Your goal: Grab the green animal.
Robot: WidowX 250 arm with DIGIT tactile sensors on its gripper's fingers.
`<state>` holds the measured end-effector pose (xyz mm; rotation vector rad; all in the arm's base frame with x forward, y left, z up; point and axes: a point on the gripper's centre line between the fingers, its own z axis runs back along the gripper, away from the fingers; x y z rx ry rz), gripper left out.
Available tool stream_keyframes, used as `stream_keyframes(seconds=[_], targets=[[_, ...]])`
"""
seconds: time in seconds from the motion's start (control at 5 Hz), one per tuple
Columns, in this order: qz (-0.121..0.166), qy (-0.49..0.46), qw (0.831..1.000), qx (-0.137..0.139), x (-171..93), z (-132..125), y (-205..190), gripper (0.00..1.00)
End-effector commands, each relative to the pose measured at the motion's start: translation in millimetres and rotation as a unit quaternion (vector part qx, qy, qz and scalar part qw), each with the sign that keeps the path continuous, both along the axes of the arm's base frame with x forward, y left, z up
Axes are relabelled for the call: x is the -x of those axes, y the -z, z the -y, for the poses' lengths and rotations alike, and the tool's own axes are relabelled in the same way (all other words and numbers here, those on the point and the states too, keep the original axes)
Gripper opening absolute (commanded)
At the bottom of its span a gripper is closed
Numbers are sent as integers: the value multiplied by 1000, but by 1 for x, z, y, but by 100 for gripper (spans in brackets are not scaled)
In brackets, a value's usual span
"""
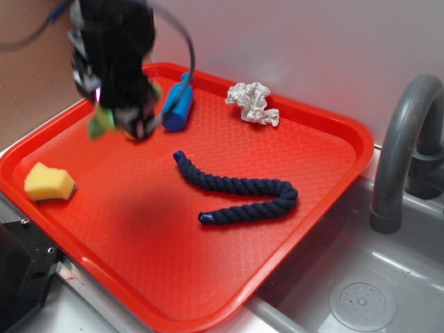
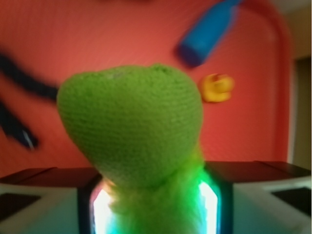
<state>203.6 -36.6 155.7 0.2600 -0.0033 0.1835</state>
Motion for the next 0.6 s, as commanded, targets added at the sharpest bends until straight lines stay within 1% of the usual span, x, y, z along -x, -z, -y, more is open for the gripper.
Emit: stream_keyframes(seconds=[0.0, 0.2, 0.4], targets=[[65, -93, 992, 56, 12, -25, -84, 0], [93, -48, 993, 61, 15, -30, -101, 0], [68, 16, 996, 62, 7, -27, -83, 0]])
